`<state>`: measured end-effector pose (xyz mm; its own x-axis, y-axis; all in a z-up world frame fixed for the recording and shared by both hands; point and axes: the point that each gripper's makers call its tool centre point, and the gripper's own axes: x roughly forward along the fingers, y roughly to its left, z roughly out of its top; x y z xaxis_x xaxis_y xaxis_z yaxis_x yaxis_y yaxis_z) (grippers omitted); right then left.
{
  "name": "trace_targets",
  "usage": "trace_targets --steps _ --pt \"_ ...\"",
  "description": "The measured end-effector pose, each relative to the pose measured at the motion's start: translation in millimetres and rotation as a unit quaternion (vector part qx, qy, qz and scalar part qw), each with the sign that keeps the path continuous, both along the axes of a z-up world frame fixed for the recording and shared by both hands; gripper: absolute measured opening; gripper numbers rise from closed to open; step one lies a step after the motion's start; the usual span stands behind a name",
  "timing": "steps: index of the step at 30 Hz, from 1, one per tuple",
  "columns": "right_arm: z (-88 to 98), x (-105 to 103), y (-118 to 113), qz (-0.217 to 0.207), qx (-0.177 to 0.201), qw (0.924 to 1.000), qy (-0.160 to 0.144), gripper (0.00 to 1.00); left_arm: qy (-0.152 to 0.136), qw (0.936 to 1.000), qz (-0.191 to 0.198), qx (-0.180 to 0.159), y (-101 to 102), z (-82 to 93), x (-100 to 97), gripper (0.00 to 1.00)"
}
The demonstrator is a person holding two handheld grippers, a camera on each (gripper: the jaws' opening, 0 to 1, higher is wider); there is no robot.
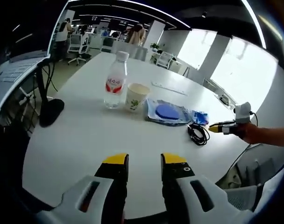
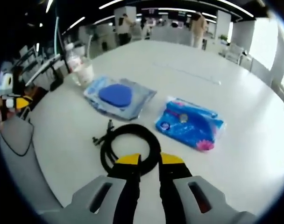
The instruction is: Arrange the tabletop items into an orderly group along one side of the table until the central work area is clear of visible clutter.
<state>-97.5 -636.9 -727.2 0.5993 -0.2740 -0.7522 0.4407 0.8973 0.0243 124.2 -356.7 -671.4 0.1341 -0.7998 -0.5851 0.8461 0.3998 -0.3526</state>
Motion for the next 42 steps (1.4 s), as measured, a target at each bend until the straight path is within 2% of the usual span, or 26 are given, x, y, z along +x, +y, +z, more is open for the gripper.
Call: trace_targets --steps 7,11,15,19,22,30,37,42 --pt "15.6 -3.5 11.9 -0.009 -0.003 0.9998 -0.016 0.15 0.010 0.9998 0.011 -0.010 6.2 0.4 6.8 0.25" --pt "28.7 -7.5 21.3 -0.007 -0.011 0.9997 -0.023 0.19 0.003 0.9999 0.009 -0.014 8.8 3.2 10.8 0.26" --pt "48.3 -7.5 30.9 -0.013 -0.013 0.9984 -0.054 0.25 -0.015 0.9998 0.000 -0.015 11.2 6.8 15.6 0.26" --pt "60.0 -10.4 39.5 -0.024 -0.011 0.9969 -0.074 0.30 -0.014 0.9996 -0.001 -0.023 13.5 9.1 20.5 0.26" --pt "63.6 -13.5 45.3 -0.038 -0.004 0.9955 -0.087 0.33 -0.015 0.9996 0.000 -0.025 14.6 9.7 22.8 0.26" --pt "63.3 -25.9 62.4 -0.061 0.008 0.9931 -0.100 0.39 -0.022 0.9992 -0.011 -0.032 10.5 10.7 23.7 0.27" --pt "65.2 -26.0 73.3 -0.057 0.011 0.9921 -0.111 0.51 -0.043 0.9979 -0.036 -0.032 1.3 14.9 21.7 0.30" --pt "65.2 -27.7 75.5 -0.063 0.015 0.9912 -0.116 0.53 -0.046 0.9973 -0.042 -0.038 -3.5 19.0 21.0 0.32"
